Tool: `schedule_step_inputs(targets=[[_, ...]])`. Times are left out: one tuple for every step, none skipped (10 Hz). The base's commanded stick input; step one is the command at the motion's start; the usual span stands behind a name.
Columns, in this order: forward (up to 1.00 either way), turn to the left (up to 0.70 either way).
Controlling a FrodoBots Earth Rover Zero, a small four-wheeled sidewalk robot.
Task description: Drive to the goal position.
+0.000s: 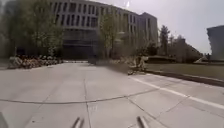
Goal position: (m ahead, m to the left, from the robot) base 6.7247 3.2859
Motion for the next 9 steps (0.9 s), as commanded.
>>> schedule_step_inputs(targets=[[0.70, 0.00], [0.70, 0.00], [0.70, 0.00], [0.70, 0.00], [0.70, 0.00], [0.70, 0.00], [0.70, 0.03], [0.70, 0.35], [0.70, 0.35]])
